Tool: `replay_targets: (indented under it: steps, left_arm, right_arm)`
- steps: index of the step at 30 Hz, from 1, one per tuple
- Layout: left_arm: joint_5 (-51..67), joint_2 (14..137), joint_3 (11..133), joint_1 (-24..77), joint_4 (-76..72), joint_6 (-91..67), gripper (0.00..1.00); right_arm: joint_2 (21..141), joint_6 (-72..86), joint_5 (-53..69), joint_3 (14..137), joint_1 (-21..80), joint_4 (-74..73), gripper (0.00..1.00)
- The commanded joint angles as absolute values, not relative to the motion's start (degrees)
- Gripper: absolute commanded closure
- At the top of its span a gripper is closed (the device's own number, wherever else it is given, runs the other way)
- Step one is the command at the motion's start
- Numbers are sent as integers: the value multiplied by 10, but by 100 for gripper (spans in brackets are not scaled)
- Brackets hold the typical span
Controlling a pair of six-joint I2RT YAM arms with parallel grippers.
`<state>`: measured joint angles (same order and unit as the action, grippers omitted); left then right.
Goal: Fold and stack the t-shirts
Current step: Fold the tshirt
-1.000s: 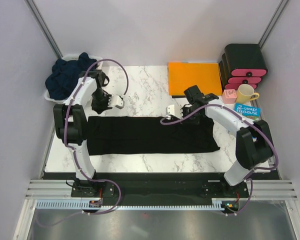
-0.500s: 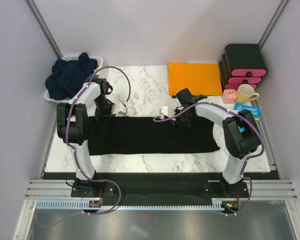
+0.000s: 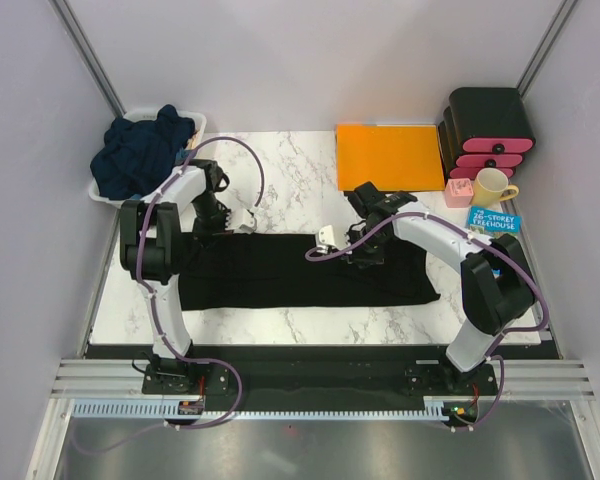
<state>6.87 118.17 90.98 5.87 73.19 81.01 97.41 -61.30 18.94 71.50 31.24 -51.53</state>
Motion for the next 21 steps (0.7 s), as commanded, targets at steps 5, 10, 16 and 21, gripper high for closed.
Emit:
replay_targets:
  steps: [5,10,16,21]
  left_arm:
    - [65,1181,915,62,730,810,98]
    - [66,1186,918,62,729,816,98]
    - [72,1185,927,64,729,812,98]
    - [72,1180,915,64,729,809,98]
  right_arm:
    - [960,-578,200,713,316,-506,100]
    - [955,-570,183,731,316,-492,77]
    - [944,-578,150,705,315,-461,68]
    - [961,-579,143,698,314,-428,68]
